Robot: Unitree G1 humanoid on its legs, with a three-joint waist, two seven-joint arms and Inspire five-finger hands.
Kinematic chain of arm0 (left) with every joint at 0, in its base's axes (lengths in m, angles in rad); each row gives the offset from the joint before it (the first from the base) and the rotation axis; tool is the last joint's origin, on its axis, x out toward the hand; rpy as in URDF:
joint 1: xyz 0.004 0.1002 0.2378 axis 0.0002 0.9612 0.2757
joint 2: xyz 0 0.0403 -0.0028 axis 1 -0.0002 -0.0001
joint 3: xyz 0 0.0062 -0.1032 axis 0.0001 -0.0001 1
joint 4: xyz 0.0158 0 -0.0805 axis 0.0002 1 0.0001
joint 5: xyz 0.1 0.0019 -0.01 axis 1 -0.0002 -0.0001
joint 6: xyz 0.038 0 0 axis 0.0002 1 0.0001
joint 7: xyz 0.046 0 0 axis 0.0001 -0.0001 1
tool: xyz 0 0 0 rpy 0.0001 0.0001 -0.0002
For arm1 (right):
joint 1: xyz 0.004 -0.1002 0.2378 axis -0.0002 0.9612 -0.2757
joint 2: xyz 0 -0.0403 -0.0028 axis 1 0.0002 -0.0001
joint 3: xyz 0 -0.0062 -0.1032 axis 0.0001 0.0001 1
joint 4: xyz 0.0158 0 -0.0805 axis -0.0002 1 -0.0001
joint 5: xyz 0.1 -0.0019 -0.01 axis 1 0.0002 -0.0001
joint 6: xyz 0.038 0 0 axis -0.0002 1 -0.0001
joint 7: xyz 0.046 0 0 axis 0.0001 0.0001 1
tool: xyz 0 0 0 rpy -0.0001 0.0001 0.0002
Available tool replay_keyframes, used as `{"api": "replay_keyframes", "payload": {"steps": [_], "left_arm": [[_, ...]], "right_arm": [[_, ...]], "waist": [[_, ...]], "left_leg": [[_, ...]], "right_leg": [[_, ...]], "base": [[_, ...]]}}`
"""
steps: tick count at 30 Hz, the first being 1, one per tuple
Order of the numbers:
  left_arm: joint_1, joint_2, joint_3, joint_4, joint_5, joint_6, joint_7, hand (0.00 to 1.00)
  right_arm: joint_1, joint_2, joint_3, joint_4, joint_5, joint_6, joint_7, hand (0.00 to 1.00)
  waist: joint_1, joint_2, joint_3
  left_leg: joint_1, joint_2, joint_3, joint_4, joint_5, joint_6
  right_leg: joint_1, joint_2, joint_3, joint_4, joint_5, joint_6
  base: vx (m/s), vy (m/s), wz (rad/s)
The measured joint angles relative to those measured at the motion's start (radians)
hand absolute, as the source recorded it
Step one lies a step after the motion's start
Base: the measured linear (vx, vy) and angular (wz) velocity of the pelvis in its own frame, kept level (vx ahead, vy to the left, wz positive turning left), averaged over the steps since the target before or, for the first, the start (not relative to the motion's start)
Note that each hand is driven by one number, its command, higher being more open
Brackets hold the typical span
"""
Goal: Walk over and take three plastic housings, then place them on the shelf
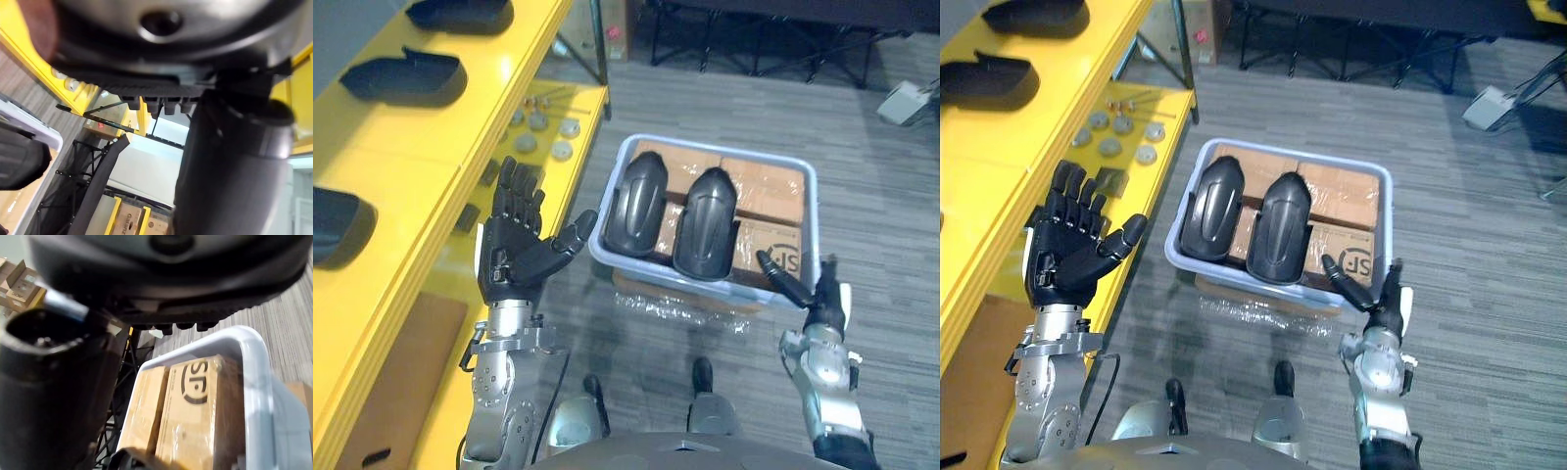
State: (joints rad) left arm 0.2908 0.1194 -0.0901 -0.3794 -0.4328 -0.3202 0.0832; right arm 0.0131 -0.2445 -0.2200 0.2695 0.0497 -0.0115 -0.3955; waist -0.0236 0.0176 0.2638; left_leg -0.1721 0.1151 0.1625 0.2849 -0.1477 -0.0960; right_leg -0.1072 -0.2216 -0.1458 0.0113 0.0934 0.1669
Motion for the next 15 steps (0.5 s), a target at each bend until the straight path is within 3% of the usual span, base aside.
{"api": "replay_keyframes", "payload": {"steps": [5, 15], "left_arm": [[-0.025, 0.001, -0.001, 0.000, -0.002, 0.017, 0.000, 1.00], [-0.106, 0.037, -0.049, 0.026, -0.009, 0.016, -0.024, 1.00]], "right_arm": [[-0.176, -0.132, -0.035, 0.056, -0.001, 0.006, -0.119, 1.00], [-0.438, -0.314, 0.043, 0.368, 0.016, 0.001, -0.049, 1.00]], "waist": [[0.027, 0.013, 0.079], [0.052, 0.043, 0.160]], "left_leg": [[-0.072, 0.000, -0.032, 0.049, 0.005, 0.007], [-0.163, -0.003, -0.057, 0.095, 0.009, 0.013]], "right_leg": [[-0.032, 0.001, -0.023, 0.001, 0.022, -0.004], [-0.101, -0.002, -0.041, 0.027, 0.029, -0.010]], "base": [[-0.11, -0.006, 0.18], [-0.03, 0.000, 0.06]]}}
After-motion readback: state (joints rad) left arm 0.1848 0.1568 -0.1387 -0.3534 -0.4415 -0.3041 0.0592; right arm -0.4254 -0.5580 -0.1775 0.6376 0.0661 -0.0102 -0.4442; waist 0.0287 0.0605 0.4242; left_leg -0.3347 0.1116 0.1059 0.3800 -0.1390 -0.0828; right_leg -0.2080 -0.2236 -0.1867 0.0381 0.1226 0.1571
